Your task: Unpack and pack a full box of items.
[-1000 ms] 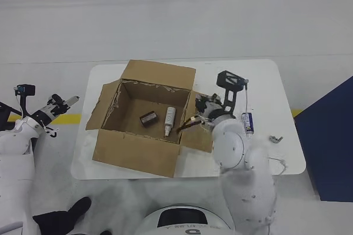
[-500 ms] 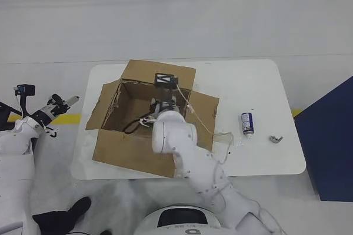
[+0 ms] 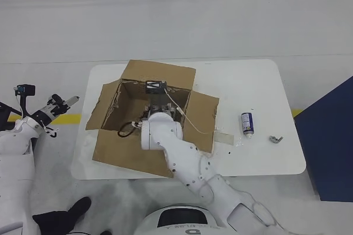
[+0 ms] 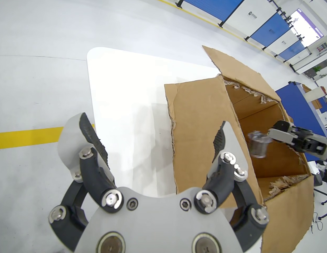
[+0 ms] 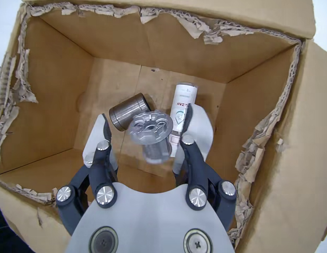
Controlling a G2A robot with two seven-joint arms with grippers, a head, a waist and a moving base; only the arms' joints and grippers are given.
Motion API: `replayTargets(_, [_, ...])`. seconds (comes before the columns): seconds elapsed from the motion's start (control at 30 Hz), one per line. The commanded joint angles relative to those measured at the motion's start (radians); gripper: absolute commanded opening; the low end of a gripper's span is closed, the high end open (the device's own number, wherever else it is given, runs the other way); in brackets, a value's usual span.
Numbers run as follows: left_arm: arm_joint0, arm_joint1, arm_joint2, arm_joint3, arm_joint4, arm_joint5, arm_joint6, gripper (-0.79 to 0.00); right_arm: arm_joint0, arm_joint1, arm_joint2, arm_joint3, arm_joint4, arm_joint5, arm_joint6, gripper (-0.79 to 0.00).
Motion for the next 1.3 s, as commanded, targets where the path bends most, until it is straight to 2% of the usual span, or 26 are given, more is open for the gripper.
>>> replayTargets(0.0, [0.0,0.0,0.0,0.0,0.0,0.0,0.0,0.0,-0.022,0.004,0.018,-0.045,-0.011,-0.014,0.003,0.0])
replayTargets(0.13, [0.0,0.0,0.0,0.0,0.0,0.0,0.0,0.0,-0.084,0.018,0.057,-0.184,-0.04,-0.061,0.02,0.0])
replayTargets(0.27, [0.0,0.0,0.0,0.0,0.0,0.0,0.0,0.0,-0.172,0.057,0.132,-0.406,-0.048,-0.126,0.042,0.0])
replayTargets(0.37, [0.0,0.0,0.0,0.0,0.0,0.0,0.0,0.0,-0.244,0.084,0.209,-0.556,-0.039,-0.138,0.051,0.0])
replayTargets(0.5, [0.0,0.0,0.0,0.0,0.0,0.0,0.0,0.0,-0.302,0.1,0.322,-0.639,-0.045,-0.161,0.056,-0.025])
replayTargets(0.57, [0.0,0.0,0.0,0.0,0.0,0.0,0.0,0.0,-0.309,0.106,0.383,-0.628,-0.074,-0.187,0.098,-0.04])
replayTargets(0.67, [0.0,0.0,0.0,0.0,0.0,0.0,0.0,0.0,-0.287,0.113,0.466,-0.6,-0.092,-0.247,0.194,0.0])
replayTargets(0.8, [0.0,0.0,0.0,0.0,0.0,0.0,0.0,0.0,-0.245,0.12,0.589,-0.54,-0.065,-0.254,0.248,0.0])
replayTargets(0.93, [0.0,0.0,0.0,0.0,0.0,0.0,0.0,0.0,-0.234,0.13,0.683,-0.466,-0.097,-0.285,0.292,-0.043])
replayTargets(1.03, [0.0,0.0,0.0,0.0,0.0,0.0,0.0,0.0,-0.231,0.138,0.765,-0.424,-0.08,-0.327,0.331,0.0])
replayTargets(1.1, [0.0,0.0,0.0,0.0,0.0,0.0,0.0,0.0,-0.226,0.144,0.809,-0.384,-0.092,-0.343,0.345,-0.015])
replayTargets(1.27, [0.0,0.0,0.0,0.0,0.0,0.0,0.0,0.0,-0.169,0.157,0.89,-0.25,-0.084,-0.372,0.352,-0.123])
